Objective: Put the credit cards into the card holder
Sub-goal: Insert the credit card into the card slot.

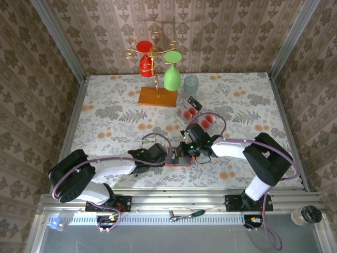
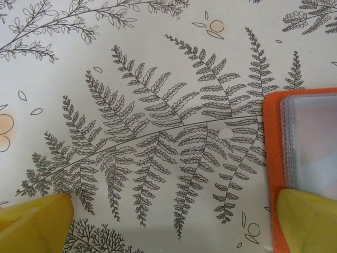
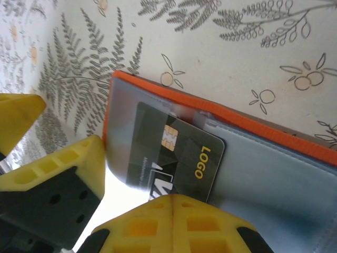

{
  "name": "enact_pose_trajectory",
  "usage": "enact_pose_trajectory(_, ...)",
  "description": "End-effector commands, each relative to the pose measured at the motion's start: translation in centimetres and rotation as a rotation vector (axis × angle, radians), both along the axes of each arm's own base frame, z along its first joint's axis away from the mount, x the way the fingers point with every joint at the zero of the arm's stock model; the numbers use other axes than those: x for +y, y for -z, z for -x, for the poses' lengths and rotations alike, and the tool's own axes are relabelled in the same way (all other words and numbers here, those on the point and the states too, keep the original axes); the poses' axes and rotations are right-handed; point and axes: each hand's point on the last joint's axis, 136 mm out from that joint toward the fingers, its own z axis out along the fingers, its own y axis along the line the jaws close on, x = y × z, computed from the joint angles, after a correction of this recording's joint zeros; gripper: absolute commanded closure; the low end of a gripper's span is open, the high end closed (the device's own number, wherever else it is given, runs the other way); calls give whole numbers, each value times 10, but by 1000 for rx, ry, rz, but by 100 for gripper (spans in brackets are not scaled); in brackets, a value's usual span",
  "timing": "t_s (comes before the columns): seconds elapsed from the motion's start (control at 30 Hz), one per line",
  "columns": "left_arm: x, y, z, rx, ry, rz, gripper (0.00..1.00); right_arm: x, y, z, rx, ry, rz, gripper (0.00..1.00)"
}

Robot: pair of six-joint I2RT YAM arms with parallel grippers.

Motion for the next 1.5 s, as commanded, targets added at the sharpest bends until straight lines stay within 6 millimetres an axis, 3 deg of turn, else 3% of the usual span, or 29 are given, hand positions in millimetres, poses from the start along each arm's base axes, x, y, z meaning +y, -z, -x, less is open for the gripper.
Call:
enact_pose_trajectory(0.0,7,7,3,15,-11,-21,0,11,2,0,13,-21,-2,96)
enact_pose_trajectory(0.2,6,6,2,13,-11,-17,0,27,12,-1,41,-33,-14,98)
enact_pose_trajectory(0.33,4,3,0,10,-9,-14,0,35,5,-3,36,-40,-35,99)
enact_pose_trajectory(0.63,14,-17,-3,-34,-44,32,0,17,-29,-5,-46,-15,-13,98)
enact_pose_trajectory(0.8,28,-21,-4,-41,-75,59,0,5,-23,-4,-55,-28,64,99)
enact_pose_trajectory(0.97,36,-18,-4,-27,-77,40,0,6,-14,-2,-36,-47,76,100)
enact_pose_trajectory(1.47,21,0,-10,28,-32,-12,0,11,-1,1,0,-62,80,100)
